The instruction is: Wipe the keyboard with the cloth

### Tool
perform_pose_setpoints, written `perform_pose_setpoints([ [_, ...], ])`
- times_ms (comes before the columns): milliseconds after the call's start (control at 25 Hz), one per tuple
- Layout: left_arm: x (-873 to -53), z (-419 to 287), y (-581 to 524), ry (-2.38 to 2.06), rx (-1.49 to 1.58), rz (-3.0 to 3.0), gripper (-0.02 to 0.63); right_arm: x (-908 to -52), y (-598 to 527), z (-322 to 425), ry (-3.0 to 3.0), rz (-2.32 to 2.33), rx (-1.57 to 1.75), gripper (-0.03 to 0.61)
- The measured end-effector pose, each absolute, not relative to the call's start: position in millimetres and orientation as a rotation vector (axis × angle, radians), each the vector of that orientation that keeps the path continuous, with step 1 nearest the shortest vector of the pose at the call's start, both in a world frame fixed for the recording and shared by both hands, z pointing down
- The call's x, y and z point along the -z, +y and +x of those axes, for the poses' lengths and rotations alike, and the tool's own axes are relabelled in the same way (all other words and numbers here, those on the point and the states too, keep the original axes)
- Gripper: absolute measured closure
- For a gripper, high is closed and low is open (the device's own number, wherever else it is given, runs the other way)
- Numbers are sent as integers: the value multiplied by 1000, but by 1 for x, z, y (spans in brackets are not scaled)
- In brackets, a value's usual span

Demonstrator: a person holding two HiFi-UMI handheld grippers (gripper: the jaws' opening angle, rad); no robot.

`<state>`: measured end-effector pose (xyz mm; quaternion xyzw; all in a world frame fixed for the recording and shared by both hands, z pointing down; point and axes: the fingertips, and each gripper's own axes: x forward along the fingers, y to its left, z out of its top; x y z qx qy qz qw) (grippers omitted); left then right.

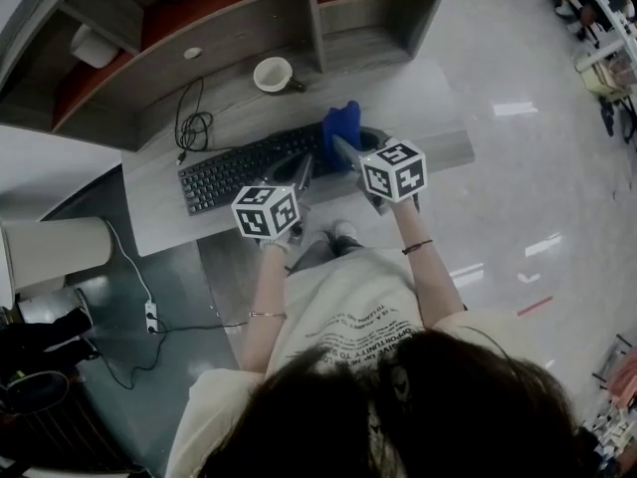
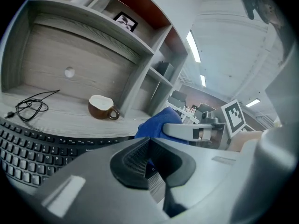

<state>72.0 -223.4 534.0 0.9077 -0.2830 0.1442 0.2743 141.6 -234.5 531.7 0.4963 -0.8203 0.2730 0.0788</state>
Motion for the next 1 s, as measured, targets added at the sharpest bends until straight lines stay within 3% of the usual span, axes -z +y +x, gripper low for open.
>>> perform_pose_setpoints([
  [1000, -542, 15, -226, -731, -404, 2431, 612, -544, -237, 100, -2388, 1586, -889, 520],
])
